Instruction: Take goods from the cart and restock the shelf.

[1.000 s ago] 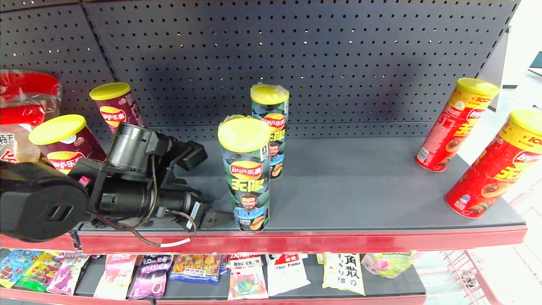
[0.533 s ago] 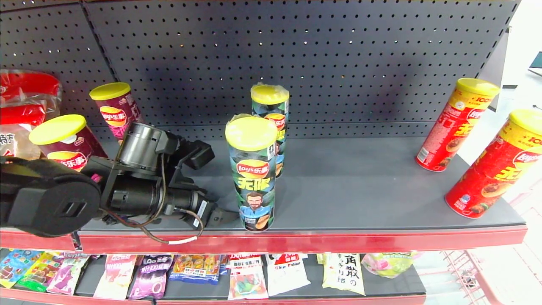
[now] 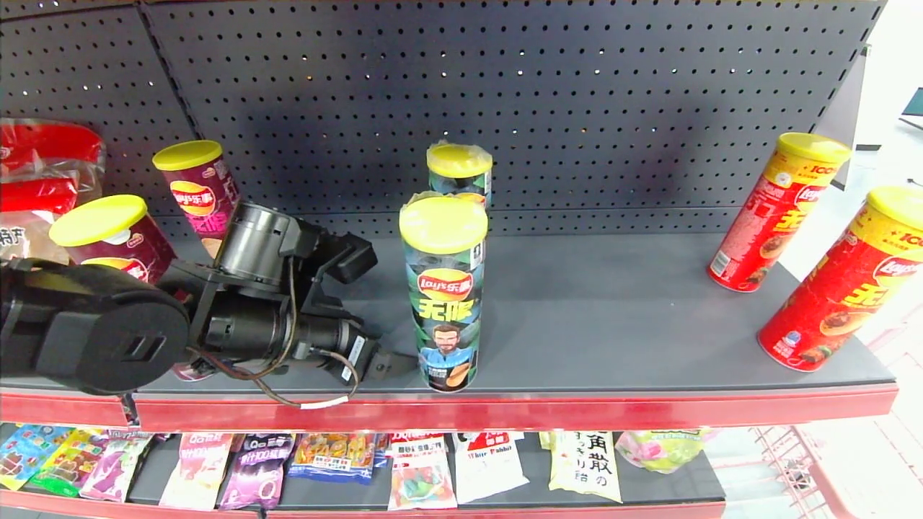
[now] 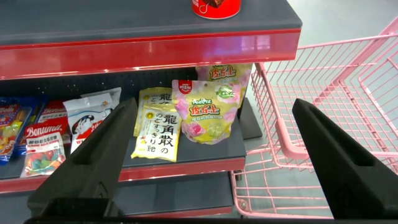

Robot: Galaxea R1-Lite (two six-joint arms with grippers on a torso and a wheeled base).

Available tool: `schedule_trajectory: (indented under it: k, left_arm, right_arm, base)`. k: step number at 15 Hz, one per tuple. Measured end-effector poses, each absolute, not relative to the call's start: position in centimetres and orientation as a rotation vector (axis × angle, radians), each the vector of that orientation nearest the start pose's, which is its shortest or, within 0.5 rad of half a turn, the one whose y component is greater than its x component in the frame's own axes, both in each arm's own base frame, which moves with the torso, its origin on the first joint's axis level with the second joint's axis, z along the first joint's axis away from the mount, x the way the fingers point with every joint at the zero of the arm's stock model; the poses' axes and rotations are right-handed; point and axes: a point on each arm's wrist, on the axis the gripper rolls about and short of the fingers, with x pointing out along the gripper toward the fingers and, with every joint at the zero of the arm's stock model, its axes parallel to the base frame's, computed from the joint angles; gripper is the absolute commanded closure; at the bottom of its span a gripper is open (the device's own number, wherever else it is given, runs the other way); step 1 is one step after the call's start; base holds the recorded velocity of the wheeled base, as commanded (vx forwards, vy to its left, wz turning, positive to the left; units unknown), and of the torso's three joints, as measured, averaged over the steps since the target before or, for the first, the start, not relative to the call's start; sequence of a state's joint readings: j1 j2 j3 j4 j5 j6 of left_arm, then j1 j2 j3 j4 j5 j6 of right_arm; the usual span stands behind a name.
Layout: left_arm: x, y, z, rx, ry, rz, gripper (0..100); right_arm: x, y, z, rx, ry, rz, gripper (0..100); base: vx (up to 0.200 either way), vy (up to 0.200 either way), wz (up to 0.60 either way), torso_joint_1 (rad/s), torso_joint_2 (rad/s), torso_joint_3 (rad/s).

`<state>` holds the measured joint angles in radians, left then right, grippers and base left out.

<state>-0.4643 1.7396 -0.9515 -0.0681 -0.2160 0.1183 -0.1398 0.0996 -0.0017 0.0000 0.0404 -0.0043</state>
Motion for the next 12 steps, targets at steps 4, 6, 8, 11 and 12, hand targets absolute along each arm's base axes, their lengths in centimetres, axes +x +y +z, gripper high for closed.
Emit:
schedule_trajectory:
  k: [4, 6, 8, 11, 12]
  left_arm:
    - [27.1, -14.5, 15.9, 0.203, 0.684, -0.704, 0]
    - [27.2, -14.8, 15.9, 0.205, 0.68, -0.711, 0]
    - [27.3, -15.0, 15.9, 0.206, 0.68, -0.713, 0]
    - [27.4, -15.1, 15.9, 0.208, 0.679, -0.716, 0]
    - [27.4, -15.1, 15.9, 0.208, 0.68, -0.716, 0]
  right_arm:
    - [-1.5, 0.3, 7.8, 0.004, 0.098, -0.099, 0]
    - [-1.5, 0.3, 7.8, 0.004, 0.098, -0.099, 0]
    - [-1.5, 0.3, 7.8, 0.005, 0.098, -0.099, 0]
    - [-1.5, 0.3, 7.8, 0.004, 0.098, -0.099, 0]
    - [-1.5, 0.3, 7.8, 0.004, 0.098, -0.099, 0]
  base:
    - [0.0, 0.0, 0.0, 0.0, 0.0, 0.0]
    - [0.0, 0.0, 0.0, 0.0, 0.0, 0.0]
    - [0.0, 0.0, 0.0, 0.0, 0.0, 0.0]
    - [0.0, 0.0, 0.0, 0.0, 0.0, 0.0]
    - [0.0, 0.0, 0.0, 0.0, 0.0, 0.0]
